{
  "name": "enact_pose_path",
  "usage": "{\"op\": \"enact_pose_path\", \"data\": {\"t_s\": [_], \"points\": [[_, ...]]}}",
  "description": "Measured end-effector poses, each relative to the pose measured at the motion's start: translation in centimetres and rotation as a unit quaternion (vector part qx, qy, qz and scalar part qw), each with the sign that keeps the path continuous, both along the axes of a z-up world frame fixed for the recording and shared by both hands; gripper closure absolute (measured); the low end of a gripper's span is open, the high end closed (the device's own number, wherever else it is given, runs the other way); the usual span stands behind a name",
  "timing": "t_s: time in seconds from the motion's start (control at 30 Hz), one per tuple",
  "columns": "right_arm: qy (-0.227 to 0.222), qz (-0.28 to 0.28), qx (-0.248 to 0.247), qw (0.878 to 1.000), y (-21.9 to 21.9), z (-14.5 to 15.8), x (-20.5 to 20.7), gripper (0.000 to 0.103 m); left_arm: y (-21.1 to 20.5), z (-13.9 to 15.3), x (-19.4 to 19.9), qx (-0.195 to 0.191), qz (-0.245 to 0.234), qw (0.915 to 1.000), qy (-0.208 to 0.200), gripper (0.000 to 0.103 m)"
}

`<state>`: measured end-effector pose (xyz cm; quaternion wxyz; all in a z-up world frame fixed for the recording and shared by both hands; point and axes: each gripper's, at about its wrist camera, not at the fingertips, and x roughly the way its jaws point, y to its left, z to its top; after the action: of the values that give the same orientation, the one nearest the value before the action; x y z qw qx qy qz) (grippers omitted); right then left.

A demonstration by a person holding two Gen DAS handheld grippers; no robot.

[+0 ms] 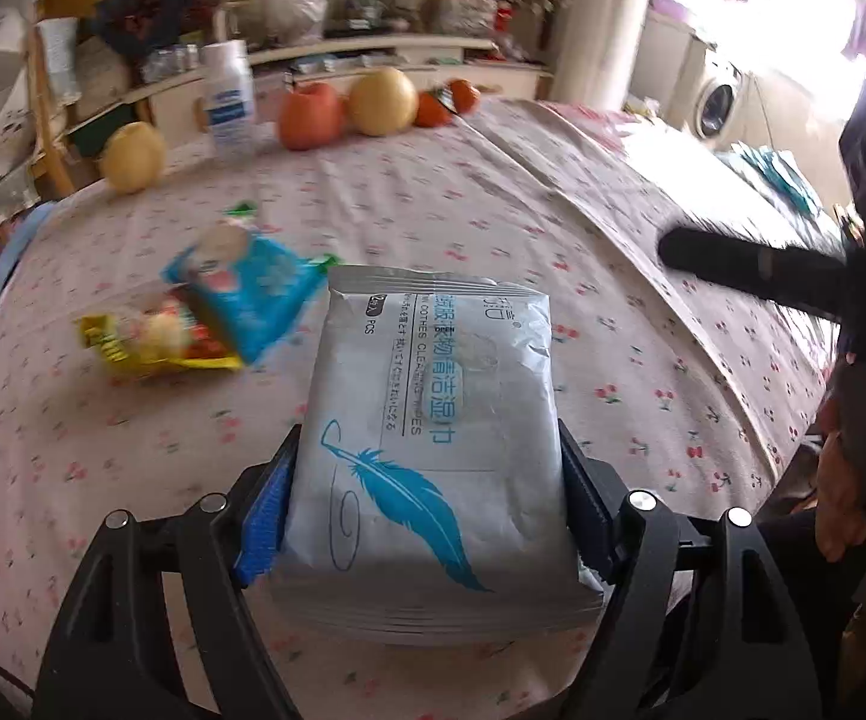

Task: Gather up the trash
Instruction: 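Grasp the white wet-wipes pack with left tool while right tool grasps MAGICDAY bottle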

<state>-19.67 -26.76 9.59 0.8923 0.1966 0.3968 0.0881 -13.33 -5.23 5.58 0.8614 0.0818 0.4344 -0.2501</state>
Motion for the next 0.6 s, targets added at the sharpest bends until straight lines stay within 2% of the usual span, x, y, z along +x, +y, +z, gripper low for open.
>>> {"op": "enact_pose_path", "data": {"t_s": [0.13,0.3,0.5,0.6], "points": [[0.018,0.082,-0.007,0.996,3.2,-0.9,-0.2,0.009,3.3,0.6,-0.1,-0.019,0.028,0.9994,-0.009,0.026],[0.015,0.157,-0.077,0.984,7.5,-1.7,-1.7,0.009,6.9,1.2,-0.3,-0.036,0.053,0.9977,-0.019,0.026],[0.037,0.196,-0.148,0.969,10.5,-3.8,-2.8,0.009,11.4,1.9,0.1,-0.065,0.094,0.9931,-0.029,0.026],[0.046,0.204,-0.162,0.964,11.2,-4.5,-2.8,0.009,13.1,2.1,0.3,-0.074,0.109,0.9907,-0.033,0.026]]}}
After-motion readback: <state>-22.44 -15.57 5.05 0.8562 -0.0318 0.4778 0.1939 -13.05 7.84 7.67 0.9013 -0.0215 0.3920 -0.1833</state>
